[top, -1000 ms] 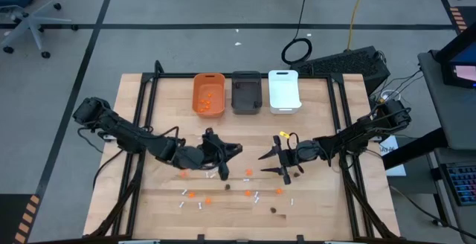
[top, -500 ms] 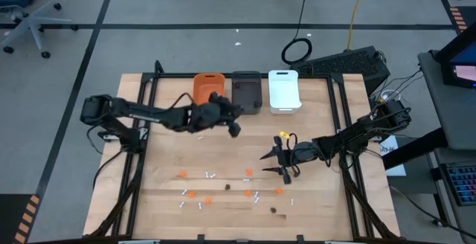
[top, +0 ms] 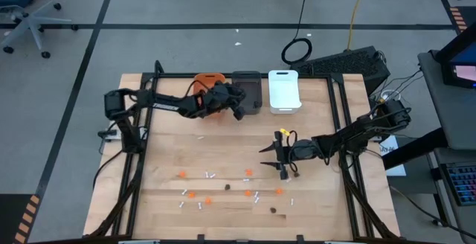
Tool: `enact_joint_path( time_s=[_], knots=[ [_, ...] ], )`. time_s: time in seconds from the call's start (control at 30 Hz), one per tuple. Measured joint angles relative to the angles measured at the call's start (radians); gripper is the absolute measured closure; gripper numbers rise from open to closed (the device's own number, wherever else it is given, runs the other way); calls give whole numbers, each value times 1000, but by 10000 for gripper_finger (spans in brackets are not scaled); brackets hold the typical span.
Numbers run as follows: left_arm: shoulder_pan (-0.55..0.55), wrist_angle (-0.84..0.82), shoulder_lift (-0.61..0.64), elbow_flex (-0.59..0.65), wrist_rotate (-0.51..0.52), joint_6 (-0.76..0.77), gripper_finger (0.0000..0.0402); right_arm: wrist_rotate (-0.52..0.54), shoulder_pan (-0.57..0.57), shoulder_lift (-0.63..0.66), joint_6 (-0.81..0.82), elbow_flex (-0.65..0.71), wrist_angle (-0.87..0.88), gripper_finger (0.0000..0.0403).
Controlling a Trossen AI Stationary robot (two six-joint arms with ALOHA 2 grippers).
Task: Sort Halloween decoration
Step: Put the black skull toy into the black bin, then put the orange spider toy into the orange bin
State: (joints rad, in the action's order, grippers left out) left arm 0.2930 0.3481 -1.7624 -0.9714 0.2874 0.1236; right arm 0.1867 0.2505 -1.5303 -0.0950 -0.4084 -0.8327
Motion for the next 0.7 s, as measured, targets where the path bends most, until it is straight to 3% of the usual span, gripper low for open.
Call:
enact_joint_path(
  time_s=[0.3, 0.7],
  knots=[
    [30, 75, -78, -1, 2, 1, 340, 0, -38, 0, -26, 0, 1, 218],
    [29, 94, -82, -1, 9, 28, 226, 1, -49, 0, 16, 0, 102, 218]
  ],
)
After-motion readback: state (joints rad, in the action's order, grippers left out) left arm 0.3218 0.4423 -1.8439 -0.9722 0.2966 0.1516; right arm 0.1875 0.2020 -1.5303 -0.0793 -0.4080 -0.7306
